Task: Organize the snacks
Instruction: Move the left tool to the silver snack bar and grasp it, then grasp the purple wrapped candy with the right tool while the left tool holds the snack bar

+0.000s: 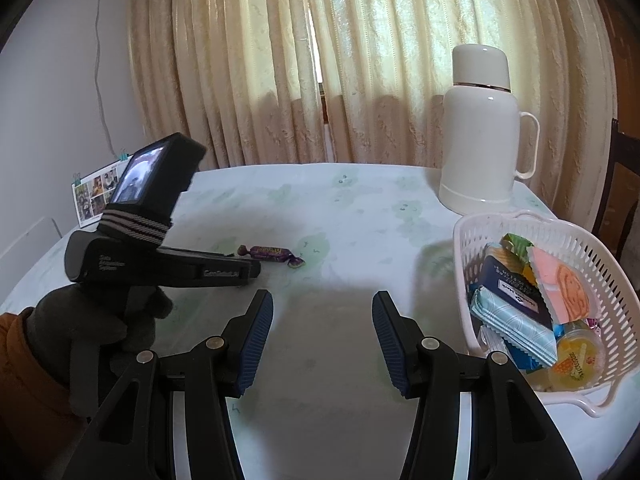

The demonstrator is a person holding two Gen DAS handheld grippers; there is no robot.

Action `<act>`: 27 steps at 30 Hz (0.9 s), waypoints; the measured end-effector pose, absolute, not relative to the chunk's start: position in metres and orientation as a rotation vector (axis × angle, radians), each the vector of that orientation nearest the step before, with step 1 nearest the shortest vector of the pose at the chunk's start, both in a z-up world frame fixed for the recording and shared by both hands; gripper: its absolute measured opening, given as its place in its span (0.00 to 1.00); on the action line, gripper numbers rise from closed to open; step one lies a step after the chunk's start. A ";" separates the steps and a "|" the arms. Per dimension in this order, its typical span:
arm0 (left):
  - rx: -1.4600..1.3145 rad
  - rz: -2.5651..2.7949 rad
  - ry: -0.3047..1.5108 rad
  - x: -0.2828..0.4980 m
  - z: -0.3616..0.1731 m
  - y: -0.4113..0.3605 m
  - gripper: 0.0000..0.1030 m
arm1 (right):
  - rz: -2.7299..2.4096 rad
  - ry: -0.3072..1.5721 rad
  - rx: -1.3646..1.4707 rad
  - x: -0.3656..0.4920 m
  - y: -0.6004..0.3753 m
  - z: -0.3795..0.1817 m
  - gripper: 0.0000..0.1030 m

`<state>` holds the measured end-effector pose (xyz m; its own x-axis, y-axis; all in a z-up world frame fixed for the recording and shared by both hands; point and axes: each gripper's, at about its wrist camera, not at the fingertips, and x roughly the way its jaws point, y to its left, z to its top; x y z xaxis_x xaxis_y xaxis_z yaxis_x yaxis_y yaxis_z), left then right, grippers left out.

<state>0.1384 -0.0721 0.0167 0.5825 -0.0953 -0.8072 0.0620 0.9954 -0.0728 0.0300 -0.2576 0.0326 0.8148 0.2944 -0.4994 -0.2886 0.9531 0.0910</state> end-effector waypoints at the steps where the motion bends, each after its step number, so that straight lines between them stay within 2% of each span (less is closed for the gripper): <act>1: -0.043 -0.087 0.938 0.135 0.019 -0.068 0.40 | 0.312 0.535 0.011 0.030 -0.258 0.033 0.52; 14: -0.061 -0.048 0.903 0.093 0.033 -0.032 0.40 | 0.313 0.542 0.010 0.031 -0.254 0.031 0.52; 20: -0.095 -0.049 0.883 0.078 0.037 -0.016 0.40 | 0.354 0.551 -0.081 0.033 -0.230 0.035 0.52; 27: -0.126 -0.049 0.877 0.070 0.036 -0.005 0.40 | 0.513 0.704 -0.094 0.081 -0.196 0.025 0.52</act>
<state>0.0696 -0.0046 0.0357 0.6390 -0.0946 -0.7634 -0.0088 0.9914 -0.1303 0.0809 -0.1965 0.0253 0.6445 0.4187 -0.6398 -0.4807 0.8726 0.0868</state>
